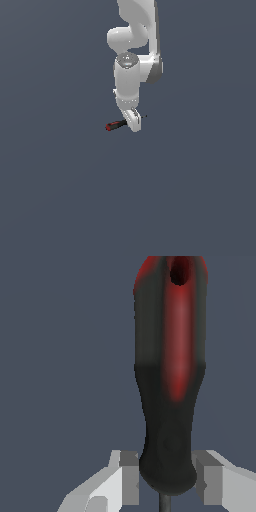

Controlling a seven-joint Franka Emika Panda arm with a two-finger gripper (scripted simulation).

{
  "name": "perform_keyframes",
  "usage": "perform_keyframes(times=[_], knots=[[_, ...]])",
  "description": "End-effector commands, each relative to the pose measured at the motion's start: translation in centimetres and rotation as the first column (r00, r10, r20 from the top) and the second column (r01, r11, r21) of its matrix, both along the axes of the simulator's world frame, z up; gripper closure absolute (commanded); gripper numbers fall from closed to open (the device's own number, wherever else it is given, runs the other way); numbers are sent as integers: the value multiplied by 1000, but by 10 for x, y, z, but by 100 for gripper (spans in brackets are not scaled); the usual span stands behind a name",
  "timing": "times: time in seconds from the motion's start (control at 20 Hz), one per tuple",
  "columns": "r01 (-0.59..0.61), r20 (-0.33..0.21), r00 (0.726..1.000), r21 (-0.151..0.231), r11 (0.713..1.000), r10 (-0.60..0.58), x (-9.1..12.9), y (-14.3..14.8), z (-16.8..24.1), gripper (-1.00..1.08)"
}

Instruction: Pick up the object and move it to a goal position.

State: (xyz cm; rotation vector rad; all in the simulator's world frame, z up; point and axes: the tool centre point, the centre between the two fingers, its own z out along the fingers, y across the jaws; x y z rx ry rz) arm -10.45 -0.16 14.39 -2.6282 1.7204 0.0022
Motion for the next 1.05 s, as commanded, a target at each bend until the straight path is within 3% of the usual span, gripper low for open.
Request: perform_keyframes(times=[0.0, 0.55, 1.0], knots=[[1, 1, 1000, -2, 1000, -1, -5, 16, 22, 108], [0, 2, 1000, -4, 1000, 0, -21, 69, 94, 108], [-1, 1, 1000, -2, 1000, 1, -23, 84, 113, 108]])
